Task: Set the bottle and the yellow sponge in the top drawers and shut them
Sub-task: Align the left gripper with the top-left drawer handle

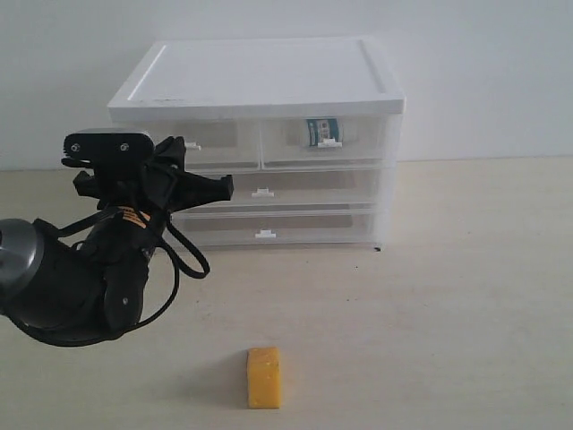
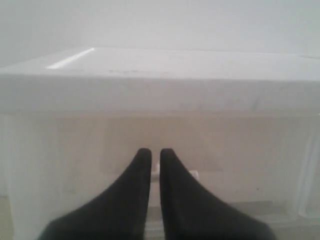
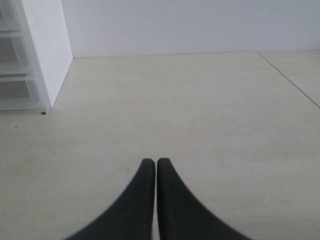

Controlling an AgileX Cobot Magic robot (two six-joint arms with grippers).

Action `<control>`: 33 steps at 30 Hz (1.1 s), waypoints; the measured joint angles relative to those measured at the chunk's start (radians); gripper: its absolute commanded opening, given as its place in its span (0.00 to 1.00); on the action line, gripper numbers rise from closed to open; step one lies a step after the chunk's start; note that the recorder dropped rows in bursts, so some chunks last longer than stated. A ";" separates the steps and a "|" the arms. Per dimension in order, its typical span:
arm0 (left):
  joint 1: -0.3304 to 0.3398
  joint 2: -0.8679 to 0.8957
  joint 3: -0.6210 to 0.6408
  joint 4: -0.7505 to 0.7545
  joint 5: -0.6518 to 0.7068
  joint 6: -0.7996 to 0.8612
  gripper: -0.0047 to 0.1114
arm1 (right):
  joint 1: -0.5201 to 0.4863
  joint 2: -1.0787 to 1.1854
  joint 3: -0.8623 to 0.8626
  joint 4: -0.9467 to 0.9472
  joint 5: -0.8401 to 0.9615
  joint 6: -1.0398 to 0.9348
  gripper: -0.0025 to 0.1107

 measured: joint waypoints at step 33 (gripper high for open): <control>0.013 0.048 -0.069 -0.022 0.078 0.029 0.47 | 0.000 0.000 0.000 0.000 0.000 0.000 0.02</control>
